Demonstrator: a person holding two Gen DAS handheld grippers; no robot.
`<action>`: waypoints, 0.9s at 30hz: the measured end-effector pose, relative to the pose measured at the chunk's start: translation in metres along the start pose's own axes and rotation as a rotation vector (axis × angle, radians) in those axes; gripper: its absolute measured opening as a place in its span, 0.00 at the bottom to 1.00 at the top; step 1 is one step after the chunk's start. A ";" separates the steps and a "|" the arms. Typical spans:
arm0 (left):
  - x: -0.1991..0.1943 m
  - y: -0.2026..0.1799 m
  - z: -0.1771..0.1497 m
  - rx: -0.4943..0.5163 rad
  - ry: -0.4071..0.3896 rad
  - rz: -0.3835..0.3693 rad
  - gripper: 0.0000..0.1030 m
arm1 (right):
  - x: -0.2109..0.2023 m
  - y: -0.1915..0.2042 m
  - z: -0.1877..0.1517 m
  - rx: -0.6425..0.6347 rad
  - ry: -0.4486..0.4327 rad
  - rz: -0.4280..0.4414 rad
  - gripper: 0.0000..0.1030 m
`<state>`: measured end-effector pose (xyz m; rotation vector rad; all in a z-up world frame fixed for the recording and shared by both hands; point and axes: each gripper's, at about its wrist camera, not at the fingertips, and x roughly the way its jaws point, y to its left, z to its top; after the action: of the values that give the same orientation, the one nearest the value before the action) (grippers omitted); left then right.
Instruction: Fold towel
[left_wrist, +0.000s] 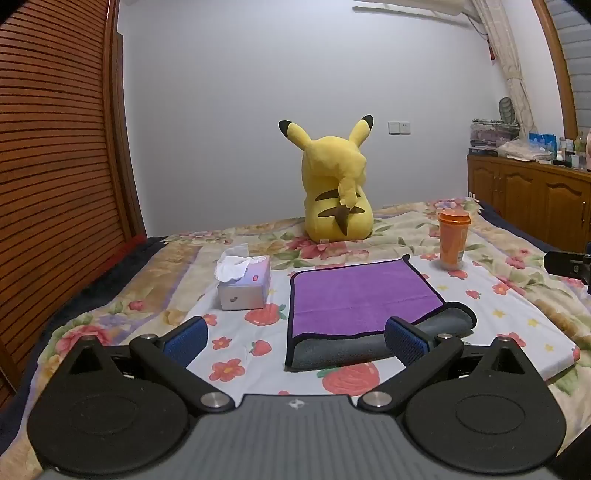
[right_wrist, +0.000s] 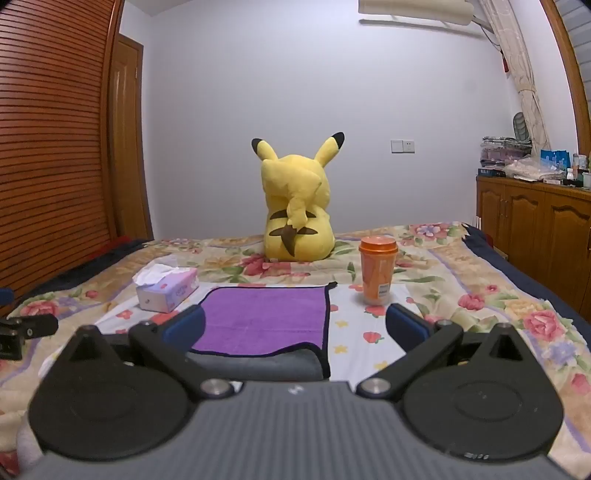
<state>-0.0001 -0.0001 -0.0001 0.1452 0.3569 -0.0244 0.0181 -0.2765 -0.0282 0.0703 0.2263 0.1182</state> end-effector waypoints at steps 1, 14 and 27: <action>0.000 0.000 0.000 -0.001 -0.001 0.001 1.00 | 0.000 0.000 0.000 -0.002 -0.002 0.000 1.00; 0.000 0.001 0.003 -0.011 -0.018 0.008 1.00 | 0.001 0.000 0.000 -0.005 -0.002 -0.001 1.00; -0.001 0.005 0.000 -0.023 -0.014 0.011 1.00 | 0.002 0.001 -0.002 -0.007 0.003 -0.003 1.00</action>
<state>-0.0009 0.0047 0.0013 0.1242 0.3420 -0.0101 0.0193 -0.2756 -0.0303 0.0624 0.2287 0.1163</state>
